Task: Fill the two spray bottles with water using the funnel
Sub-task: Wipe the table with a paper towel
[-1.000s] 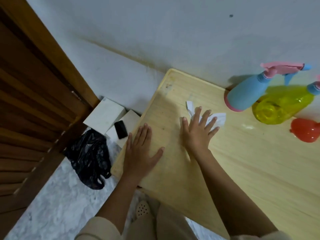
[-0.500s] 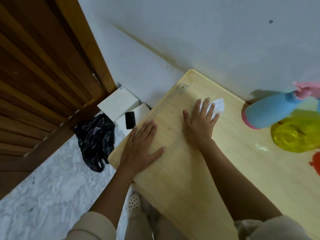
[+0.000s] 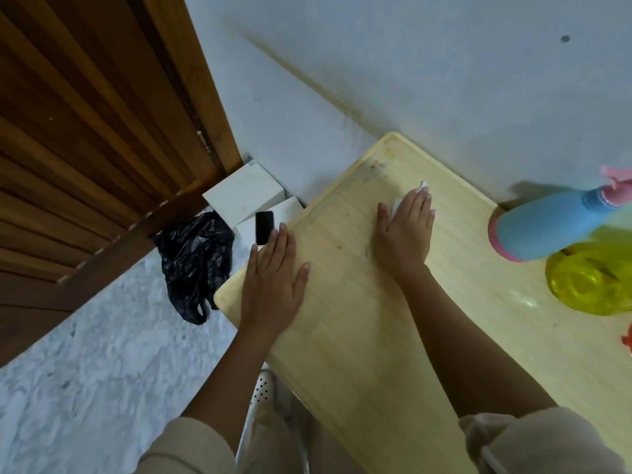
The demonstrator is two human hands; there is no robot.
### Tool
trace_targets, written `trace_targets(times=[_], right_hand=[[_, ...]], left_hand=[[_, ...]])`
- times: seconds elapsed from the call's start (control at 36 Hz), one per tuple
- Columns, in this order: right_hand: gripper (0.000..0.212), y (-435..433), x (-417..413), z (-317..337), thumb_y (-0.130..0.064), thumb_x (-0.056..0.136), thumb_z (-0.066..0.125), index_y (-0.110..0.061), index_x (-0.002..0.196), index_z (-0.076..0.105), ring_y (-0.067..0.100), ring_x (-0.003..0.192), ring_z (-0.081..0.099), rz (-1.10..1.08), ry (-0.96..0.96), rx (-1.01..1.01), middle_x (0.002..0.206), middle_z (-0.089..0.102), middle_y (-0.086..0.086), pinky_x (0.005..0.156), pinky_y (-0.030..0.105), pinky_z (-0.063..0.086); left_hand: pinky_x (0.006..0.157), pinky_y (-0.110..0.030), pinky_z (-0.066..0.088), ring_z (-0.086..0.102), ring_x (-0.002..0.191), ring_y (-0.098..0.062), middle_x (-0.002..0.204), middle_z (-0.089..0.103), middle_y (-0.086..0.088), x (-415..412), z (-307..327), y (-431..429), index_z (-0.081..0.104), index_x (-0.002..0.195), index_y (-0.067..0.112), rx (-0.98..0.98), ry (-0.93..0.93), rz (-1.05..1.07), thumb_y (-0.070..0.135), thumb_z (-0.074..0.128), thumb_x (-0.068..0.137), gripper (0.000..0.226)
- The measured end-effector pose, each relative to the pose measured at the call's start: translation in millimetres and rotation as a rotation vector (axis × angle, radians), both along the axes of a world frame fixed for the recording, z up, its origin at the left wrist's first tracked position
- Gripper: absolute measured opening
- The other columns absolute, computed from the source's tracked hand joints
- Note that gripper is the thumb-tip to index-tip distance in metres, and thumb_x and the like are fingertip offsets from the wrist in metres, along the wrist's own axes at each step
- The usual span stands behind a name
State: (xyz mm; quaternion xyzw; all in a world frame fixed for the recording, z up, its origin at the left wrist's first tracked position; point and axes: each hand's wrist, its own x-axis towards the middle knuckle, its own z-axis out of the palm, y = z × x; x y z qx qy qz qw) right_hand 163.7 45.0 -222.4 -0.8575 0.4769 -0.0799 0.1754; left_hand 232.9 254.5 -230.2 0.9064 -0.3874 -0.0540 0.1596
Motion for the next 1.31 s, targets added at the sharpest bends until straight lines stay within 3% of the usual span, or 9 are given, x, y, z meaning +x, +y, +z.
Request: trace_targets(times=[0.28,0.44,0.75,0.89,1.0,1.11,1.19,1.31], right_hand=[[0.067,14.0,33.9,4.0,-0.044,0.1,0.02,-0.004,0.148,-0.005,0.02,0.147,-0.009,0.458,0.131,0.035,0.159,-0.009,0.01,0.118,0.033,-0.007],[0.068,18.3,29.9,1.9,-0.044,0.1,0.025,-0.003,0.149,0.001,0.021,0.148,-0.005,0.572,0.158,-0.025,0.159,-0.005,0.011,0.118,0.033,-0.004],[0.06,35.2,11.8,2.5,-0.035,0.102,0.025,-0.005,0.149,0.004,0.02,0.148,0.002,0.709,0.146,-0.072,0.16,0.001,0.009,0.118,0.03,-0.001],[0.059,40.8,-1.1,2.7,-0.035,0.102,0.023,-0.007,0.15,0.003,0.018,0.148,0.001,0.693,0.147,-0.075,0.16,0.0,0.007,0.118,0.03,-0.001],[0.057,49.7,-13.0,3.9,-0.033,0.102,0.021,-0.008,0.15,0.002,0.017,0.148,0.0,0.579,0.133,-0.042,0.16,-0.001,0.006,0.118,0.031,-0.001],[0.056,56.2,-24.9,3.5,-0.033,0.103,0.02,-0.008,0.15,0.004,0.017,0.148,0.002,0.475,0.141,-0.052,0.16,0.0,0.006,0.118,0.034,0.001],[0.055,59.2,-35.1,4.4,-0.032,0.103,0.019,-0.008,0.15,0.002,0.016,0.148,0.0,0.402,0.165,-0.043,0.16,-0.003,0.004,0.118,0.035,-0.002],[0.055,64.4,-55.4,6.5,-0.032,0.102,0.018,-0.009,0.15,0.002,0.016,0.148,0.0,0.293,0.172,-0.032,0.16,-0.004,0.003,0.118,0.035,-0.001]], left_hand=[[0.117,-0.032,-0.005,-0.001,0.144,-0.009,0.159,0.01,-0.005,-4.7,-1.3,0.5,0.016,0.15,0.01,-0.014,-0.003,0.084,0.045,0.012,0.095,0.065],[0.117,-0.035,0.002,0.002,0.143,-0.01,0.158,0.015,-0.007,-5.5,-0.4,1.3,0.018,0.149,0.008,-0.038,0.003,0.105,0.045,0.017,0.096,0.065],[0.117,-0.033,0.0,0.001,0.144,-0.009,0.159,0.012,-0.005,-5.0,-1.3,1.6,0.015,0.15,0.009,-0.012,0.003,0.093,0.048,0.013,0.095,0.068],[0.117,-0.033,-0.002,0.002,0.144,-0.01,0.159,0.012,-0.006,-5.3,0.4,1.3,0.016,0.15,0.008,0.011,-0.004,0.076,0.047,0.012,0.094,0.068],[0.116,-0.033,-0.007,0.003,0.147,-0.016,0.16,0.009,-0.007,-6.9,2.8,0.8,0.013,0.15,0.011,0.038,0.005,0.018,0.045,0.009,0.092,0.068],[0.116,-0.035,-0.01,-0.004,0.145,-0.011,0.16,0.007,-0.005,-11.8,1.9,0.8,0.013,0.151,0.014,0.046,0.012,-0.029,0.044,0.008,0.091,0.068],[0.117,-0.037,-0.007,-0.006,0.142,-0.008,0.159,0.011,-0.006,-18.1,2.2,0.2,0.016,0.15,0.014,0.033,0.027,-0.066,0.043,0.01,0.09,0.067],[0.118,-0.036,-0.002,0.003,0.147,-0.017,0.159,0.01,-0.008,-22.3,4.6,-1.2,0.016,0.15,0.013,0.043,0.034,-0.097,0.045,0.007,0.087,0.071]])
